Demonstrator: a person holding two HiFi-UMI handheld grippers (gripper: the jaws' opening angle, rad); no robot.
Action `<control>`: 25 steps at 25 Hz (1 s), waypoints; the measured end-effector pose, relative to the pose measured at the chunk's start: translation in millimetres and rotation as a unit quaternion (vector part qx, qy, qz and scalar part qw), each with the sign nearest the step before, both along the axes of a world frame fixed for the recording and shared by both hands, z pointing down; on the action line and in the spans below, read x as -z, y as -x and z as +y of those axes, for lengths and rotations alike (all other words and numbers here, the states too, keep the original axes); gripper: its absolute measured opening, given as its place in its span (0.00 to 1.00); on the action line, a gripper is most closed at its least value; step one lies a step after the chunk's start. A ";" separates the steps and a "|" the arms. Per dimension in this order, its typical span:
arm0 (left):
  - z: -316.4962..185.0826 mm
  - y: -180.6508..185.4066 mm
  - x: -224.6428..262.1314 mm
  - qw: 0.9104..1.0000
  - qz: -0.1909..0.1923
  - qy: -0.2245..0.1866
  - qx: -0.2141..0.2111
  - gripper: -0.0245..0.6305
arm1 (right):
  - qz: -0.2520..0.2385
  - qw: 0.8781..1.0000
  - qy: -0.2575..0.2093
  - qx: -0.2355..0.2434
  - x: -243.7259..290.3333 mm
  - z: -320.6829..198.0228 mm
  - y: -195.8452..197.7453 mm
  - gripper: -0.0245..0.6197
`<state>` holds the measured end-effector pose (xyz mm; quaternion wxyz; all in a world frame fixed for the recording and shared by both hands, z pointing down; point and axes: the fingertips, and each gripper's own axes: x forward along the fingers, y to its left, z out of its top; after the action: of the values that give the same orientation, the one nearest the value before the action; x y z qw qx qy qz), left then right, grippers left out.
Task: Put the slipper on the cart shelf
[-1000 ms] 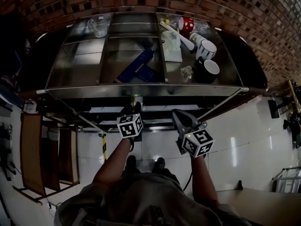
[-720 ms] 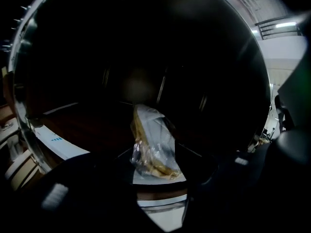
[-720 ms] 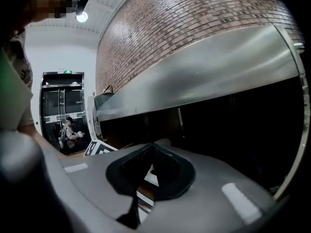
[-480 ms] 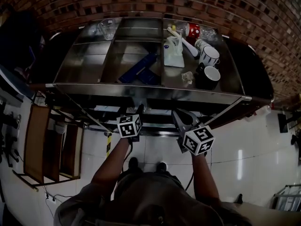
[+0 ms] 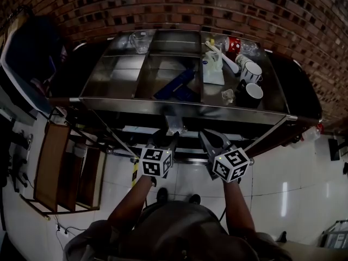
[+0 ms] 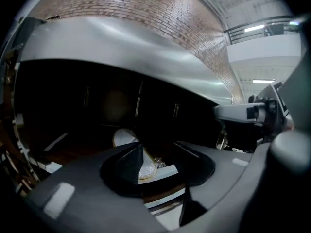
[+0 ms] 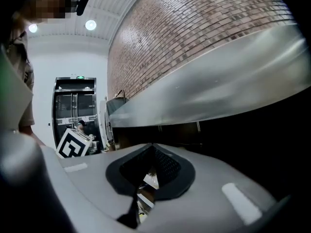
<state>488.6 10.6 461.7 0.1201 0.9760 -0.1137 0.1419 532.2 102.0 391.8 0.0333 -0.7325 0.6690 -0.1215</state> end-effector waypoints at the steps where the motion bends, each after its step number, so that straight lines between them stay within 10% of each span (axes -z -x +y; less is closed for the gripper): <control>1: 3.1 2.2 8.1 1.000 0.006 -0.006 -0.004 0.28 | 0.003 1.000 0.000 0.002 1.6 -1.2 2.5 0.04; 6: 12.6 10.6 38.0 0.999 0.034 -0.007 -0.017 0.05 | 0.013 1.000 0.003 0.012 4.4 -5.3 12.9 0.04; 25: 32.0 9.5 48.1 0.998 0.025 0.003 -0.056 0.05 | 0.008 1.000 0.004 0.020 10.4 2.3 21.4 0.04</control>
<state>479.1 42.6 413.7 0.1182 0.9836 -0.0554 0.1243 510.8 104.3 381.4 0.0227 -0.7198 0.6835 -0.1194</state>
